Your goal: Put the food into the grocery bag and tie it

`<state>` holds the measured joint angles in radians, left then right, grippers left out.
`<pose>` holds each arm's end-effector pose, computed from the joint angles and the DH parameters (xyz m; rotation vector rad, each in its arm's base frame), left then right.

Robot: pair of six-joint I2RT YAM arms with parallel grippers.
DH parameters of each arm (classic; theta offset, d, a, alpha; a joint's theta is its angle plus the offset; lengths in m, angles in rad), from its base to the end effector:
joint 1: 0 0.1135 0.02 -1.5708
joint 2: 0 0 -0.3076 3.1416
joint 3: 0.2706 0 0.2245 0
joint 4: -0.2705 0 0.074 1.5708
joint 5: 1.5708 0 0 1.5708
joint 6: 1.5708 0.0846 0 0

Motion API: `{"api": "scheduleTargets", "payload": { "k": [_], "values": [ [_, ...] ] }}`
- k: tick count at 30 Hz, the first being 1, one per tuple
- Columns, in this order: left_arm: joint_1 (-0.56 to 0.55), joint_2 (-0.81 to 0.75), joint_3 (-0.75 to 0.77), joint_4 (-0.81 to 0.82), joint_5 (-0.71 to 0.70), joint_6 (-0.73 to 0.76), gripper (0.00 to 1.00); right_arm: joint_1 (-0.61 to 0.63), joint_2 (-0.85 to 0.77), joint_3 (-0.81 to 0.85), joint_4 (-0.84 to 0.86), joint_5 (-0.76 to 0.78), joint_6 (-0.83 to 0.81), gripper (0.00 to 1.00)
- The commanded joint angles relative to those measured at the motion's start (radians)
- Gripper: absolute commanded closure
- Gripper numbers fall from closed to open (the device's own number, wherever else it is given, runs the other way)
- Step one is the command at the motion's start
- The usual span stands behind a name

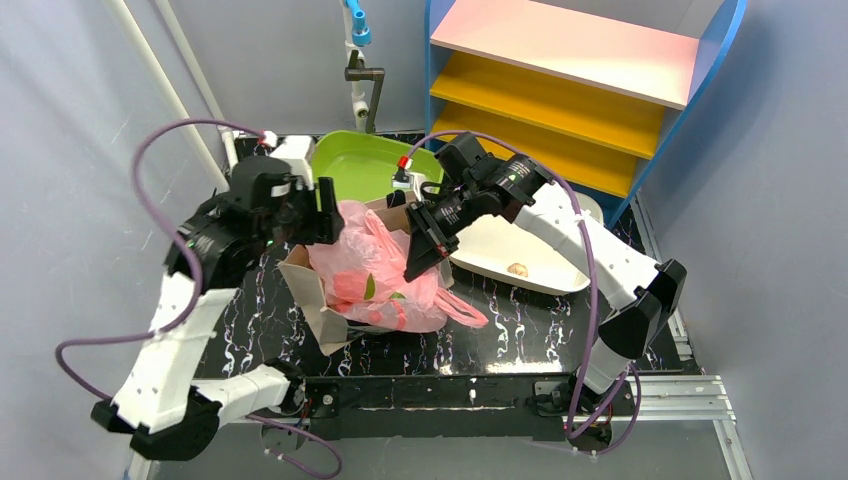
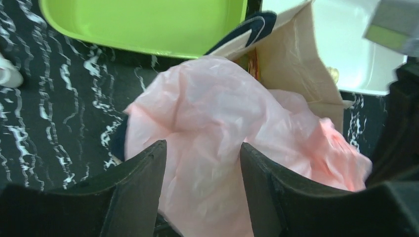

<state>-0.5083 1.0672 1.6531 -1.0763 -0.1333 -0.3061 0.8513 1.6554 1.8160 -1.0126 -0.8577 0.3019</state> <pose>0.1434 -0.0670 0.4782 0.1268 2.0727 -0.3657 0.1727 0.2942 0.4165 -1.1279 2.3660 1.5194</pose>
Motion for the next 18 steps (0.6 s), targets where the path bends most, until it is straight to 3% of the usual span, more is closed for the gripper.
{"api": "scheduleTargets", "payload": {
  "k": [1,6,11,15,18],
  "values": [
    [-0.004,0.041,-0.118,0.109,0.125,0.007,0.48,-0.002,-0.004,0.061,-0.047,0.017,-0.025,0.99],
    [-0.004,0.025,-0.235,0.131,0.220,-0.030,0.60,-0.034,0.009,0.126,0.002,0.141,0.075,0.99],
    [-0.004,-0.097,-0.442,0.149,0.262,-0.070,0.66,-0.054,0.009,0.123,0.239,0.267,0.290,0.99],
    [-0.004,-0.116,-0.517,0.114,0.267,-0.080,0.66,-0.051,0.116,0.138,0.279,0.435,0.485,0.99],
    [-0.004,-0.111,-0.515,0.072,0.234,-0.080,0.65,-0.032,0.280,0.225,0.191,0.503,0.495,0.99]
  ]
}}
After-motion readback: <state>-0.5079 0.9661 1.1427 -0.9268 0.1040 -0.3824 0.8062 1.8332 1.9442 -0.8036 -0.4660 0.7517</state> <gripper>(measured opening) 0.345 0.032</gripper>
